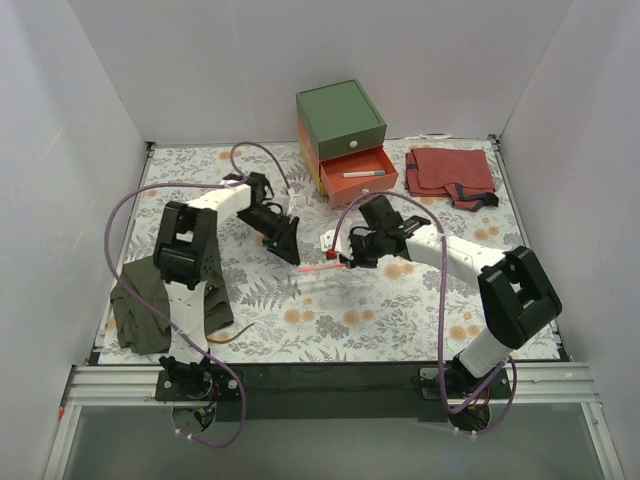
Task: Sort the stationery into containers
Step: Place the pen in the drawer.
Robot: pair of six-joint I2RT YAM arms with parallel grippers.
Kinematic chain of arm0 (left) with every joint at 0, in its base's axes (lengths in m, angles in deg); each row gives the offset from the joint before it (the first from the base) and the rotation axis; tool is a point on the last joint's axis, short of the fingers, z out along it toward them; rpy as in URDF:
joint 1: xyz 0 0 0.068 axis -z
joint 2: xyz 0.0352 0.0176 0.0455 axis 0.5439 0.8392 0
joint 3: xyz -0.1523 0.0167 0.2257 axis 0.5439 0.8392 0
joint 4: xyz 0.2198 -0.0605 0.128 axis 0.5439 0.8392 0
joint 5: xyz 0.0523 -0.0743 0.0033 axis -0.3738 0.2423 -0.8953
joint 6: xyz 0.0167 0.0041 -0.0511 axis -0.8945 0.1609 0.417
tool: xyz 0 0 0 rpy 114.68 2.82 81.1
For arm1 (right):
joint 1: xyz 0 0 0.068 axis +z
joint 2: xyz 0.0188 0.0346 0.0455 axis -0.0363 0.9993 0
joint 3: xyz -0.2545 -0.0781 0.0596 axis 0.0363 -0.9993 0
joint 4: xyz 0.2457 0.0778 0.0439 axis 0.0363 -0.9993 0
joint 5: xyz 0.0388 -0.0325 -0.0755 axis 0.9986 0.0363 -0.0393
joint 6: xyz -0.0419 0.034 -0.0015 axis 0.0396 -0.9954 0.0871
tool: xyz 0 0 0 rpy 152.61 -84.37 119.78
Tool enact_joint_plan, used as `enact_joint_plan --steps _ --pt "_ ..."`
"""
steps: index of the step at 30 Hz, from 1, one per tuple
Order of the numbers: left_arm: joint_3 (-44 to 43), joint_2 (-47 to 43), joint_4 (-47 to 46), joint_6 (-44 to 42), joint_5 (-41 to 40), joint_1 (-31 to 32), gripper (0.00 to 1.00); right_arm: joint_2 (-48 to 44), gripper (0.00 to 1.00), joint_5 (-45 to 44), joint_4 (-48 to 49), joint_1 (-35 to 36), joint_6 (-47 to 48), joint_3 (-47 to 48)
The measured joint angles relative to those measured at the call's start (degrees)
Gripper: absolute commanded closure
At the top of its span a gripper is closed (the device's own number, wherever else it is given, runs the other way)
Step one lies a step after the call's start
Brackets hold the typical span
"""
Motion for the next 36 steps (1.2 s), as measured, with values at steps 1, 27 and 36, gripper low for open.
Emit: enact_joint_plan --steps 1,27,36 --pt "0.02 -2.38 -0.83 1.18 -1.66 -1.66 0.61 -0.68 0.99 -0.46 -1.22 -1.09 1.33 1.22" --pt "2.91 -14.86 -23.41 20.90 -17.92 -10.38 0.60 14.78 0.99 -16.26 -6.64 -17.18 23.96 38.86" --pt "2.51 -14.86 -23.65 21.09 -18.38 -10.38 0.60 19.58 0.88 -16.96 -6.29 -17.81 27.56 42.18"
